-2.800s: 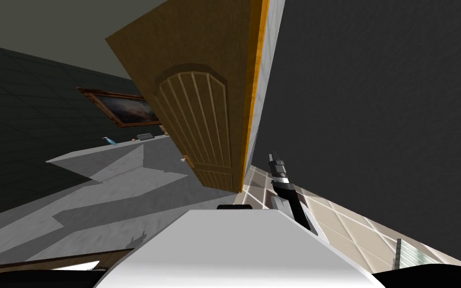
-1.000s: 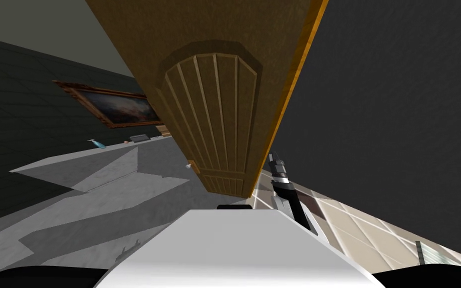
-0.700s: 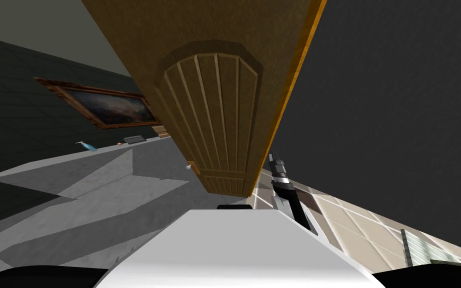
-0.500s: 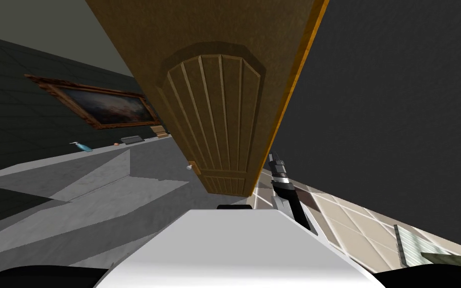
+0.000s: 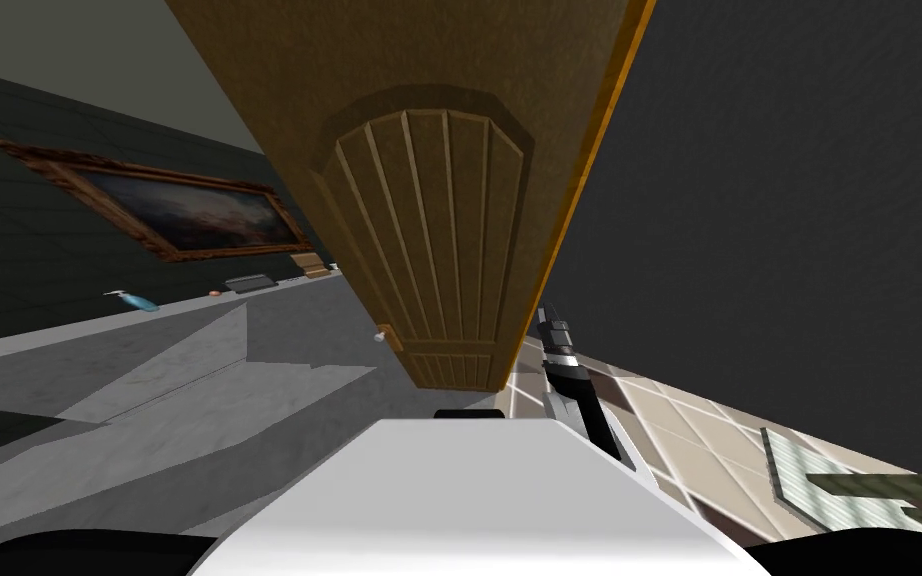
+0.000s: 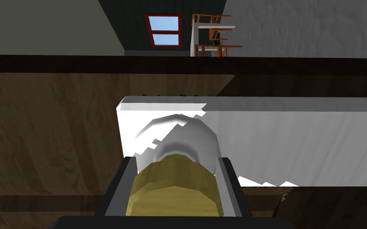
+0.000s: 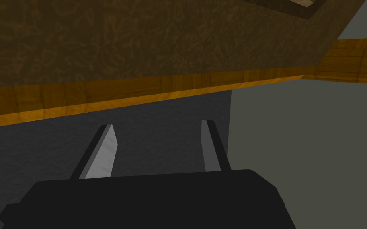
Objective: Push the door open
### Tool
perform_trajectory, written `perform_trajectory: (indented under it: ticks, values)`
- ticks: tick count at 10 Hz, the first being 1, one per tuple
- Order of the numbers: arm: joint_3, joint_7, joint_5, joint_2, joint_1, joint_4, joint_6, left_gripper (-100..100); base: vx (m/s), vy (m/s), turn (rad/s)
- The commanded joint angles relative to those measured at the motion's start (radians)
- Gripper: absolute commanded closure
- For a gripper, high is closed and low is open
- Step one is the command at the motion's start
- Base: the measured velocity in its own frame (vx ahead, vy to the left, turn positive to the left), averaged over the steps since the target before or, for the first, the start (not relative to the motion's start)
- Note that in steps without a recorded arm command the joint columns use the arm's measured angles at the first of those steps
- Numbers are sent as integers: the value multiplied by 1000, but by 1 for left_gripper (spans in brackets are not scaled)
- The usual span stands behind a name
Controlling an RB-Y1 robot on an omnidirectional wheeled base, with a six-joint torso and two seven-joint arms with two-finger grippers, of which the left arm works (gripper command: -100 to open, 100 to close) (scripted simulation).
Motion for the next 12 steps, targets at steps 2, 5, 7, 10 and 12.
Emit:
perform_trajectory:
  ticks: [2,5,7,10,12]
  values:
    - [36,-24,17,8,5,17,-15,100,-23,117,-100]
    - [59,-39,28,9,8,28,-20,100,-13,38,-26]
    - [58,-45,28,3,8,20,-10,100,-7,41,-24]
    - [115,-80,55,6,19,45,-35,100,-67,128,-78]
    - [115,-80,55,6,19,5,-35,100,-23,100,0]
